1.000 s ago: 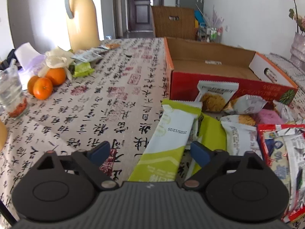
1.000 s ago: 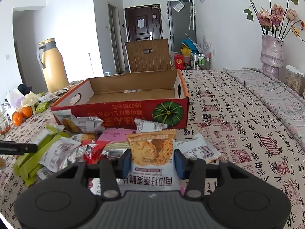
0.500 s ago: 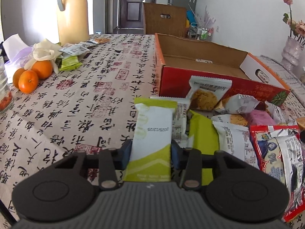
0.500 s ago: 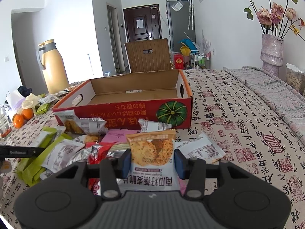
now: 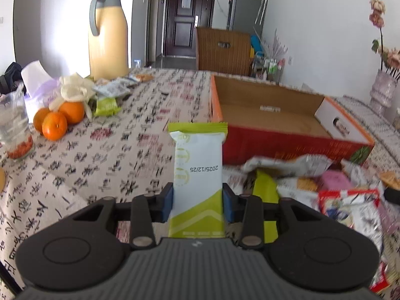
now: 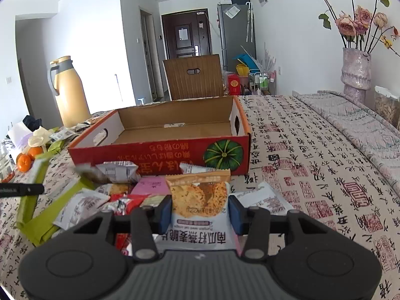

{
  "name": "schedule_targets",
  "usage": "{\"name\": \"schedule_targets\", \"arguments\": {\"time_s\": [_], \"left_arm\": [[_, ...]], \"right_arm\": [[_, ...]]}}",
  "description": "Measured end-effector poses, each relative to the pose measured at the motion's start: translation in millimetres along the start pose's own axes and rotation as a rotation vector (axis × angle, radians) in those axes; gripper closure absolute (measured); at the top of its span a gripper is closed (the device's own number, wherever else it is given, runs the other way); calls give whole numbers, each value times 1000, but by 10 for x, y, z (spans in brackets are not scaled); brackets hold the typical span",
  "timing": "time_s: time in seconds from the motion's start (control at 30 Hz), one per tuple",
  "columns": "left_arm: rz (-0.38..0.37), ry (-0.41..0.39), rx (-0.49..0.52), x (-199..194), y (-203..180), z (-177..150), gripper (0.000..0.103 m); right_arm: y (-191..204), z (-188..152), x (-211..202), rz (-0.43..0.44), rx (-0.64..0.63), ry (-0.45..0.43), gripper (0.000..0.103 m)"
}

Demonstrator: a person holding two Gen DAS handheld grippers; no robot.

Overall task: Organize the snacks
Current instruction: 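Carry both packets into the cardboard box and open both tools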

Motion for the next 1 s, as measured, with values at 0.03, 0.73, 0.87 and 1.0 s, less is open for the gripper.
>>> {"name": "schedule_targets", "arguments": {"time_s": [0.03,0.73,0.87,1.0], "left_arm": [[-1,-14,-1,-30,-15,36,63],[-81,-125,-8,78,-653,991,63],[-89,-117,-5,275,-828,1143,63],[-87,-89,-2,538,-955,1247,63]], "right_arm": [[2,21,-2,0,-1,-6,58],[85,927,379,29,-55,-106,57],[147,1128,604,38,-59,-94,57],[198,1284,895,42,-62,-57,57]]}}
Point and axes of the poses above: each gripper's, at about its wrist camera, not at the fingertips, and x roughly the way its jaws point, y to its left, z to its top, the point moved 4 cm from there along x, roughly the way its jaws point, and after that the axes turned 2 degrees about y, right-handed, at the moved point
